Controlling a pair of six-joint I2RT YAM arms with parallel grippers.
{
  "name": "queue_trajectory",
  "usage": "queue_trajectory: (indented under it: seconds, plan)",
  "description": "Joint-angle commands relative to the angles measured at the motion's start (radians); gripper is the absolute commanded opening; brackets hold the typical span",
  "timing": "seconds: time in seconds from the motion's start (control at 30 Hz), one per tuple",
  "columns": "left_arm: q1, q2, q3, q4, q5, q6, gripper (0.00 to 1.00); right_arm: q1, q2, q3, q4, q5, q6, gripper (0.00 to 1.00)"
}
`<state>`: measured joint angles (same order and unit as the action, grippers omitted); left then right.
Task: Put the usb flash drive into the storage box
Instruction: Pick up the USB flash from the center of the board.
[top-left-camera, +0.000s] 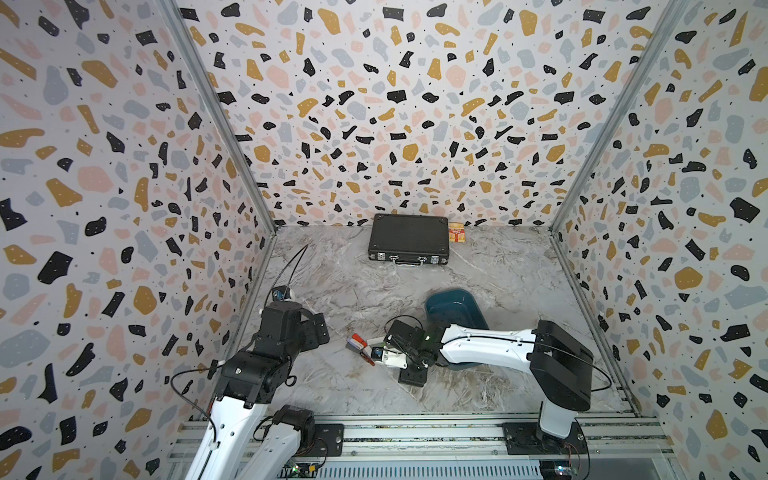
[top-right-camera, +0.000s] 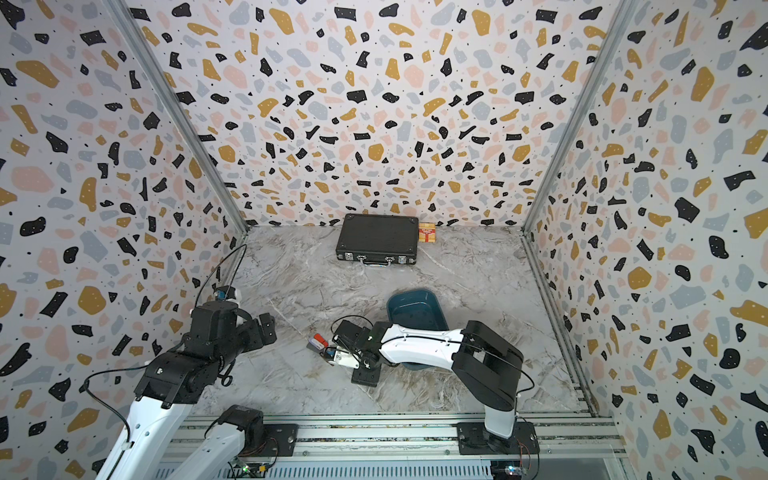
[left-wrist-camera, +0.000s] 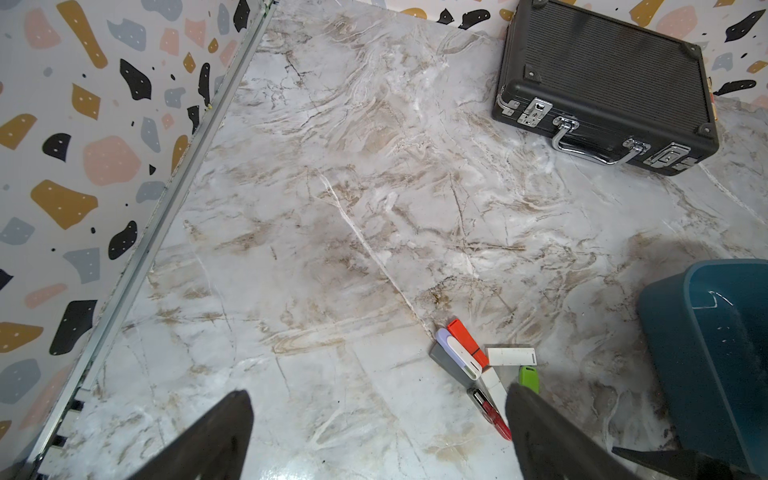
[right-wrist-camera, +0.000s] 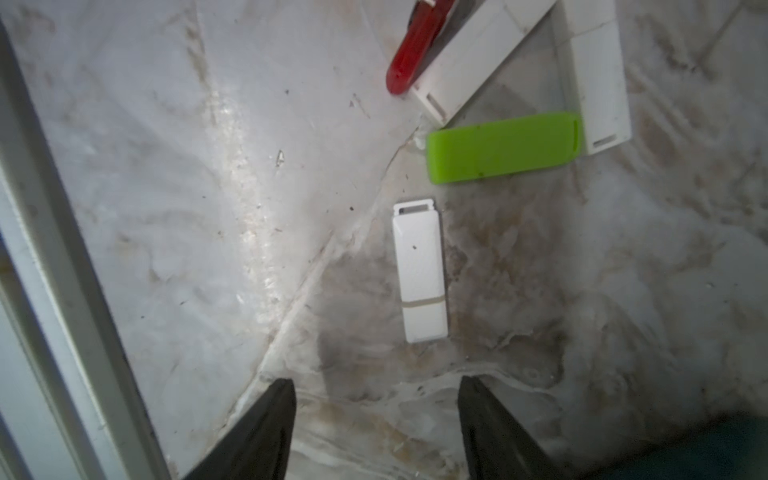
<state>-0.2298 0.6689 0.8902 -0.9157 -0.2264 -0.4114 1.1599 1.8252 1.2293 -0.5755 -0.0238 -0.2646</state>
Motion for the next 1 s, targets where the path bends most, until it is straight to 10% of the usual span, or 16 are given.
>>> queue_trajectory:
  seconds: [0.0, 0.97]
  plan:
    - [0.003, 0.002, -0.003, 0.008, -0.020, 0.000, 0.98, 0.006, 0.016, 0.049, 0.003, 0.039, -0.052, 0.66]
    - [0.003, -0.003, -0.006, 0.014, 0.013, 0.017, 0.94, -0.051, 0.165, 0.144, -0.029, -0.047, -0.067, 0.40]
